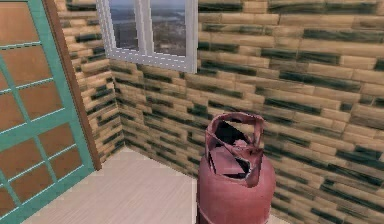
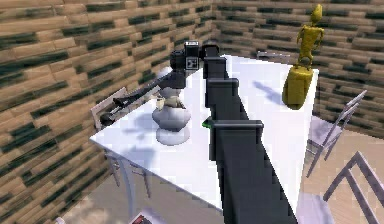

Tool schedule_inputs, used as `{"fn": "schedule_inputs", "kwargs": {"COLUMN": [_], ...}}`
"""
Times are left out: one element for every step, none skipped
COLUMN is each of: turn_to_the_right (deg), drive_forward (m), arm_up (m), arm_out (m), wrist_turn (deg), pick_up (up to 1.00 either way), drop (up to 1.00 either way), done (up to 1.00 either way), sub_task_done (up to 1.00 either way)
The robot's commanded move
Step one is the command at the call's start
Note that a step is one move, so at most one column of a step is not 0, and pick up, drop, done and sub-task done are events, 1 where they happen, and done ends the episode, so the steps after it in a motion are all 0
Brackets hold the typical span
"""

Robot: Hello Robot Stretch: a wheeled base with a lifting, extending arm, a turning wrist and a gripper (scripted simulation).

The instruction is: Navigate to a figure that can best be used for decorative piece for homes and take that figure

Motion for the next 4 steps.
{"fn": "schedule_inputs", "kwargs": {"turn_to_the_right": [0.0,0.0,0.0,0.0], "drive_forward": [0.0,0.0,0.0,0.0], "arm_up": [0.0,0.0,-0.08,0.0], "arm_out": [0.0,0.0,0.0,0.0], "wrist_turn": [45.0,15.0,0.0,0.0], "pick_up": [0.0,0.0,0.0,1.0], "drop": [0.0,0.0,0.0,0.0], "done": [0.0,0.0,0.0,0.0], "sub_task_done": [0.0,0.0,0.0,0.0]}}
